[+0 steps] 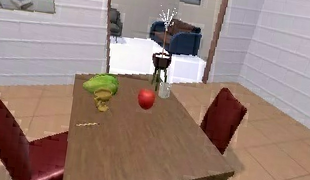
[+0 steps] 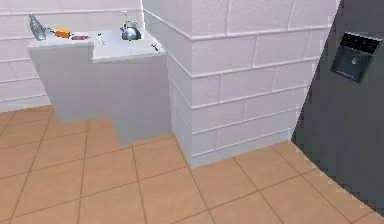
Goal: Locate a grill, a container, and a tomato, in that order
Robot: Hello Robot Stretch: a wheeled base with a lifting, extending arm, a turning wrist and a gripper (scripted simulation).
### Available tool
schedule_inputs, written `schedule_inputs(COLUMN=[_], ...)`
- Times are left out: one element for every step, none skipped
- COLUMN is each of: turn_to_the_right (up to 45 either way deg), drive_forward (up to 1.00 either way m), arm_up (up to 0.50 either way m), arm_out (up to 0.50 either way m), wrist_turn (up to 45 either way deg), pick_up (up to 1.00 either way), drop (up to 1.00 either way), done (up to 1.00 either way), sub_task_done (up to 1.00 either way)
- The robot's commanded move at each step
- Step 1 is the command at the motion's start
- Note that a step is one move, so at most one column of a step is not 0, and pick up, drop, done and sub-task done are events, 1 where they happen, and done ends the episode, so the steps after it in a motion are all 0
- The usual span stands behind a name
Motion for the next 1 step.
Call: schedule_inputs(turn_to_the_right=[0.0], drive_forward=[0.0], arm_up=[0.0], arm_out=[0.0], wrist_turn=[0.0], pick_up=[0.0], drop=[0.0], done=[1.0], sub_task_done=[0.0])
